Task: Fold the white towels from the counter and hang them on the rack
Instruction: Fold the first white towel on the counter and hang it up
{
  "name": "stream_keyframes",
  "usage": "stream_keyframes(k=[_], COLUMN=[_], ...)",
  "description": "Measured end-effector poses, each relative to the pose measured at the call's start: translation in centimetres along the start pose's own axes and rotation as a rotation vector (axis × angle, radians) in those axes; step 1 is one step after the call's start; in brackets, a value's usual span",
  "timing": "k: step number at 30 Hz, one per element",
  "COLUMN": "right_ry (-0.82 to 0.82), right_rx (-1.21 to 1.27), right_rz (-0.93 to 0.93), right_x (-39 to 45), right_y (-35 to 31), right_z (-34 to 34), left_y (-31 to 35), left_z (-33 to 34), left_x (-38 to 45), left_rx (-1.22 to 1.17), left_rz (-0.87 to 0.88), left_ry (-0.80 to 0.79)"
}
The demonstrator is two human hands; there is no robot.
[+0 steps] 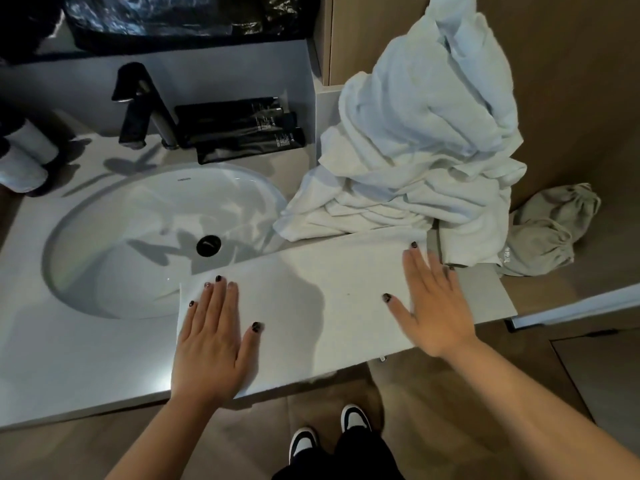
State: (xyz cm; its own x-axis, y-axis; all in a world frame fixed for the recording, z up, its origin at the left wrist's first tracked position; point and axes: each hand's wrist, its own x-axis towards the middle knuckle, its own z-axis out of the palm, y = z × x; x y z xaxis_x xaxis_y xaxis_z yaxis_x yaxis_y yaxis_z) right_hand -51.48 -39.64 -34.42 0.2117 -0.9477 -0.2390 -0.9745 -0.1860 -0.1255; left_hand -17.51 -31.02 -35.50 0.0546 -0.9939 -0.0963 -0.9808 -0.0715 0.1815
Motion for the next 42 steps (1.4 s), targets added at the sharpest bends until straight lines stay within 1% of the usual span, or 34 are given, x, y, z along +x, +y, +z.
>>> stream_keyframes(k=[3, 4, 5, 7, 8, 9, 10, 11, 12, 16, 18, 21, 28, 30, 31, 33, 34, 35, 37, 39, 42], right_ry=[-0.042, -0.006, 0.069, 0.194, 0.221, 0.206, 0.153, 0.098, 0.064, 0.049, 0.038, -0.005, -0.041, -0.026, -0.026, -0.030, -0.035, -0.047, -0.046, 0.001, 0.014], right_rx=[0.087, 0.054, -0.003, -0.044, -0.017, 0.006, 0.008, -0.008, -0.024, -0.056, -0.095, -0.117, -0.022, 0.040, 0.042, -0.056, -0.118, -0.163, -0.213, -0.242, -0.235], right_rz=[0.120, 0.129, 0.097, -0.066, -0.182, -0.304, -0.402, -0.461, -0.472, -0.340, -0.285, -0.259, -0.218, -0.284, -0.365, -0.559, -0.616, -0.632, -0.616, -0.619, -0.598], right_x=[-0.5, -0.5, -0.4, 0.4, 1.2, 2.0, 2.8, 3.5, 4.1, 4.9, 4.8, 4.6, 3.8, 2.7, 1.8, -0.3, -1.1, -1.6, -1.8, -1.8, -2.3], right_y=[1.1, 0.6, -0.5, -4.2, -6.4, -8.5, -10.2, -11.3, -11.6, -7.7, -5.5, -3.7, -2.2, -2.8, -3.1, -3.9, -4.0, -4.1, -3.9, -3.6, -2.8], right_z=[-0.7, -0.7, -0.9, -1.2, -1.0, -0.5, -0.1, 0.3, 0.6, 0.6, 0.1, -0.5, -1.1, -1.6, -1.5, -0.5, 0.1, 0.6, 1.2, 0.9, 0.9], left_y=[-0.4, -0.3, 0.1, 1.4, 2.2, 3.0, 3.6, 3.9, 4.0, 2.5, 1.6, 0.3, -3.4, -3.2, -2.8, -1.4, -0.8, -0.3, 0.1, -0.1, -0.9], left_z=[-0.4, -0.7, -1.0, -1.2, -1.1, -0.9, -0.7, -0.4, -0.2, -0.4, -0.6, -0.8, -1.0, -1.5, -1.7, -1.4, -0.9, -0.4, 0.4, 0.7, 0.9], left_x=[-0.1, 0.3, 0.9, 2.6, 3.4, 4.1, 4.5, 4.7, 4.6, 3.7, 3.2, 2.4, 0.7, 0.1, -0.3, -1.5, -2.1, -2.6, -3.0, -2.9, -3.2], left_rx=[0.000, -0.017, -0.040, -0.069, -0.069, -0.062, -0.054, -0.048, -0.049, -0.047, -0.044, -0.036, -0.042, 0.003, 0.025, 0.053, 0.068, 0.096, 0.173, 0.207, 0.195], left_rz=[0.015, 0.021, 0.035, 0.095, 0.127, 0.145, 0.144, 0.127, 0.101, -0.006, -0.014, 0.012, -0.009, 0.087, 0.177, 0.399, 0.485, 0.534, 0.530, 0.494, 0.519], left_ry=[-0.017, -0.023, -0.026, -0.017, -0.011, -0.008, -0.005, -0.001, 0.006, 0.019, 0.009, -0.011, -0.028, 0.031, 0.055, 0.067, 0.053, 0.030, -0.014, -0.025, 0.080])
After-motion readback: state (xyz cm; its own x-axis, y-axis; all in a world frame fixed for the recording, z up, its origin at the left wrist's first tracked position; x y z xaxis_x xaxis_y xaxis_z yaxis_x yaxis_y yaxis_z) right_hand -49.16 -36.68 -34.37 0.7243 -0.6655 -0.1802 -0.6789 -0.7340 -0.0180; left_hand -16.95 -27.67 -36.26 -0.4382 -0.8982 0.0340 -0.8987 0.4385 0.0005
